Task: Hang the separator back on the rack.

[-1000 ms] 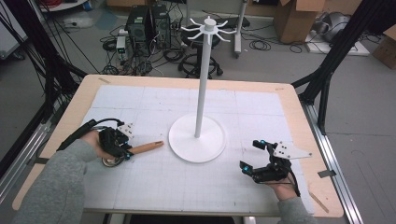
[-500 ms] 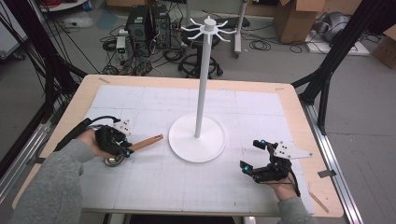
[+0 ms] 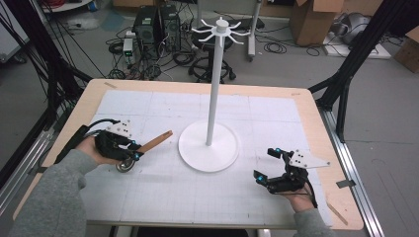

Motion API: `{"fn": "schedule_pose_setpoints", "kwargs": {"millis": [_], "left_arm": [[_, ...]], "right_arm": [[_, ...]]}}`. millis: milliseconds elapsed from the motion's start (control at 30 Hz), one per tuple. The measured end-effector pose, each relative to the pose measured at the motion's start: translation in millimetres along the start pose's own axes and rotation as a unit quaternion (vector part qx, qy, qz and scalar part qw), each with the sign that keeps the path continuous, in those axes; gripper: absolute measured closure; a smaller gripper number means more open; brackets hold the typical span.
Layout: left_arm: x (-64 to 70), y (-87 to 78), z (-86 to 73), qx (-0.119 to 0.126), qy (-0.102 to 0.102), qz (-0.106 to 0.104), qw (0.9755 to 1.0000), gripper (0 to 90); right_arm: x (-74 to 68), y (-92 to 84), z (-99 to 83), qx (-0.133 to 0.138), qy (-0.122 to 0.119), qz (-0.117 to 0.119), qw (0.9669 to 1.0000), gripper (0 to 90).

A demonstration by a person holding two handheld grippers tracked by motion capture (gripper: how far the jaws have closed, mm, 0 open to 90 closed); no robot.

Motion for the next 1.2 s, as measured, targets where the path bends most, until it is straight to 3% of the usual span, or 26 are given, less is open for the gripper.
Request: {"fn": "schedule_pose_setpoints", "kwargs": {"millis": [133,400,500,700,833,1033,1200], "left_arm": [[0.1,-6.5,6.2,0.031,-0.007,0.005,0.9995,69.3],[4.6,-9.8,13.4,0.092,-0.026,0.010,0.9954,69.3],[5.3,-11.2,18.0,0.118,-0.039,0.009,0.9922,69.3],[7.0,-13.4,25.6,0.145,-0.048,0.014,0.9882,69.3],[7.4,-16.2,32.3,0.165,-0.065,0.018,0.9840,69.3],[10.1,-21.5,42.1,0.189,-0.076,0.024,0.9787,69.3],[10.4,-23.5,50.9,0.208,-0.087,0.047,0.9731,69.3]], "right_arm": [[0.0,0.3,0.0,0.000,-0.001,0.000,1.0000,1.0],[0.3,0.9,0.3,0.000,-0.005,0.000,1.0000,1.0],[-0.1,1.5,0.5,0.000,-0.004,0.000,1.0000,1.0],[-0.4,1.2,0.5,0.000,-0.002,0.000,1.0000,1.0],[0.0,1.3,0.4,0.000,-0.003,0.001,1.0000,1.0],[-0.1,1.3,0.5,0.000,-0.002,0.002,1.0000,1.0],[1.2,0.4,1.0,0.004,0.007,-0.001,1.0000,1.0]]}}
Point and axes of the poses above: each handheld gripper's, and its own axes: y roughly forward along the jaws, z roughly out of its top, x roughly to its right, the point moved 9 cm from there along y, roughly forward along the jaws, and after that the axes turned 3 degrees about -y, right-handed, at the moved point
